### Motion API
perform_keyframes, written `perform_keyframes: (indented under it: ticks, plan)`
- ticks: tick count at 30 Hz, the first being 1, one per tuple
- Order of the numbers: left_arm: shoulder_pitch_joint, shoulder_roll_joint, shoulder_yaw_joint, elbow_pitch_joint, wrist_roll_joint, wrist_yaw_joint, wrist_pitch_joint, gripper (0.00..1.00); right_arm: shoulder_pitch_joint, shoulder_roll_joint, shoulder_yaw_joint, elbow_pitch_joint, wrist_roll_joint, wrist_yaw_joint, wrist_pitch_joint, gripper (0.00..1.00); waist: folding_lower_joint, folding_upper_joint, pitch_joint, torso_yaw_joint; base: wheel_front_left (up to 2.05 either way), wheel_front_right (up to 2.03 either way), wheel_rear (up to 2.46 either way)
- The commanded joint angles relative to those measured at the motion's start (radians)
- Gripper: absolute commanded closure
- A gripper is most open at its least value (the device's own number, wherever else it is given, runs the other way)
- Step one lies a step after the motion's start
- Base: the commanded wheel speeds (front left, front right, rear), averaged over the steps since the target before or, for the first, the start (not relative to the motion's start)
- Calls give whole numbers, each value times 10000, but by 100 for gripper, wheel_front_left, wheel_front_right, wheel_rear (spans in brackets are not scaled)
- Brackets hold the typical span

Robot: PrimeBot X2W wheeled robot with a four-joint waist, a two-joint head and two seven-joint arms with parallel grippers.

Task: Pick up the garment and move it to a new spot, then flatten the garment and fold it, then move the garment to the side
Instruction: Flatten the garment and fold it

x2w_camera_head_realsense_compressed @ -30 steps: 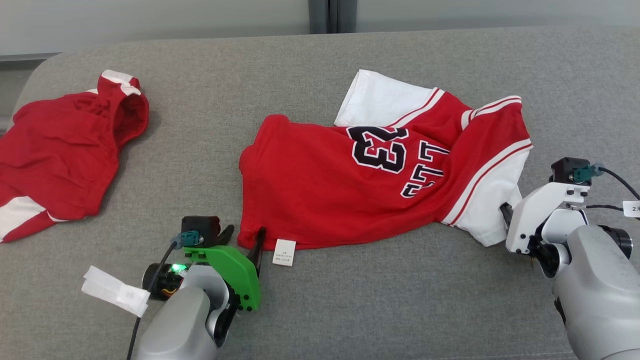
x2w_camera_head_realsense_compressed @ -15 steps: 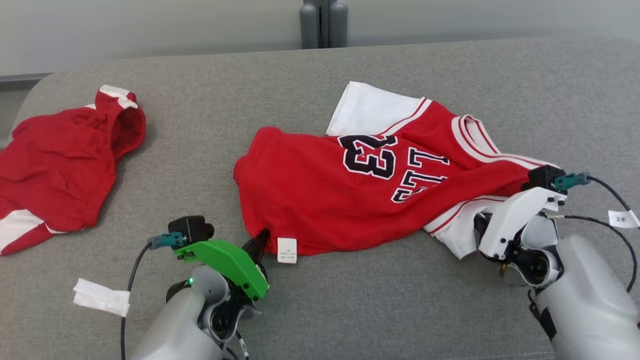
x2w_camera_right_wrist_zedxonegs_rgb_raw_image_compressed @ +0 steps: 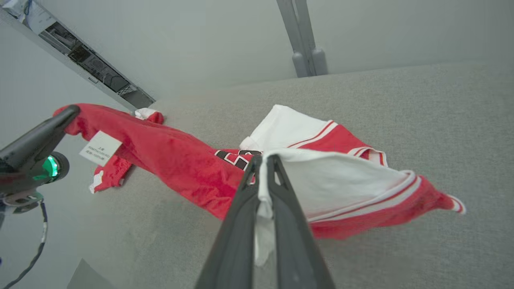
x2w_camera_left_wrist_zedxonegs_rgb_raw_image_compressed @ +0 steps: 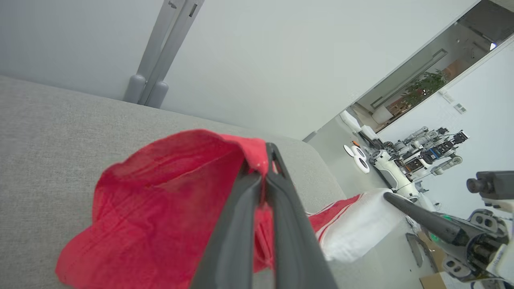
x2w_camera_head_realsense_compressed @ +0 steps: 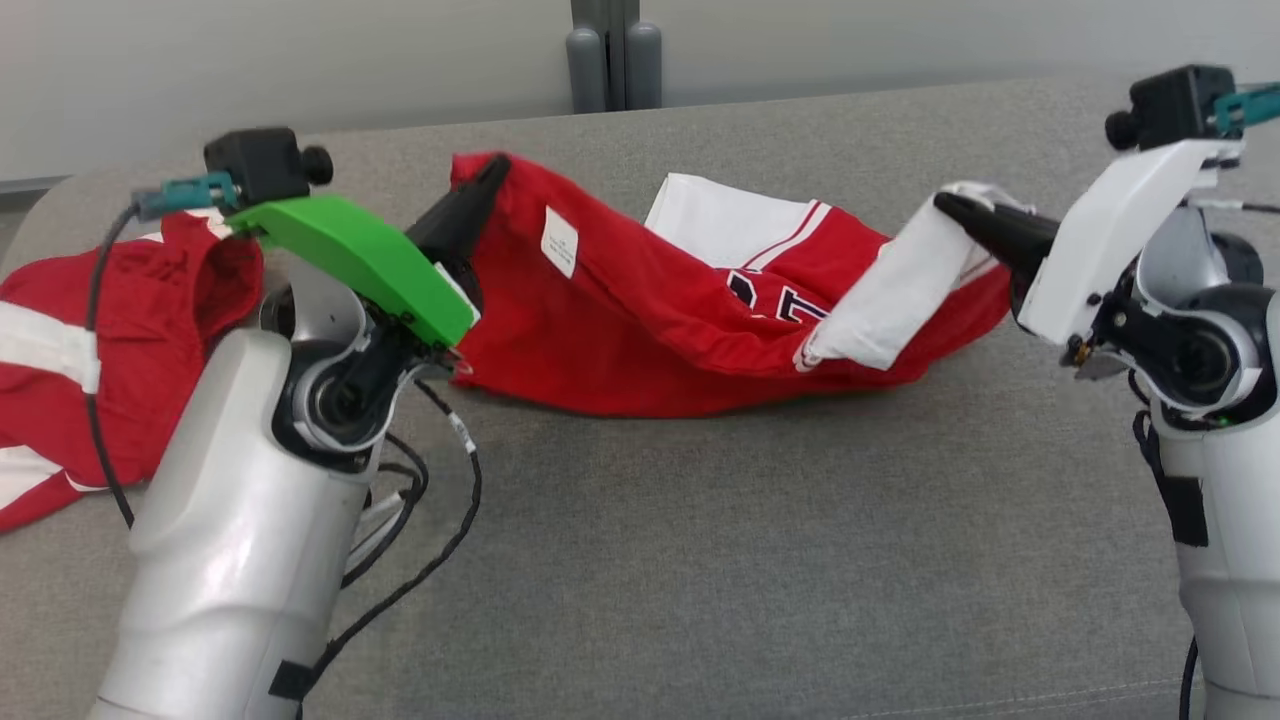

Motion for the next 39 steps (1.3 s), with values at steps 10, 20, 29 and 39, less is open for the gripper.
perform_keyframes:
  ticks: [10, 20, 29, 39]
  plan:
    - [-2617, 93, 931, -806, -409, 1016, 464, 100, -3198, 943, -552, -106, -1655, 28, 194, 100, 0, -1, 2435, -808, 0, 0, 0]
    - [-6437, 147, 1843, 448, 1489, -203, -4104, 100, -7839, 1629, -782, 2917, -2654, 20, -7472, 100, 0, -1, 4293, -1237, 0, 0, 0]
    - [-5647, 57, 899, 735, 1103, -619, -5631, 100, -7450, 1119, 901, 4853, -2161, 18, -10070, 100, 0, -1, 3929, -918, 0, 0, 0]
    - [-1317, 447, -550, 970, 95, -623, -5792, 100, -3203, -527, 2397, 4466, -132, 18, -7763, 100, 0, -1, 2227, -418, 0, 0, 0]
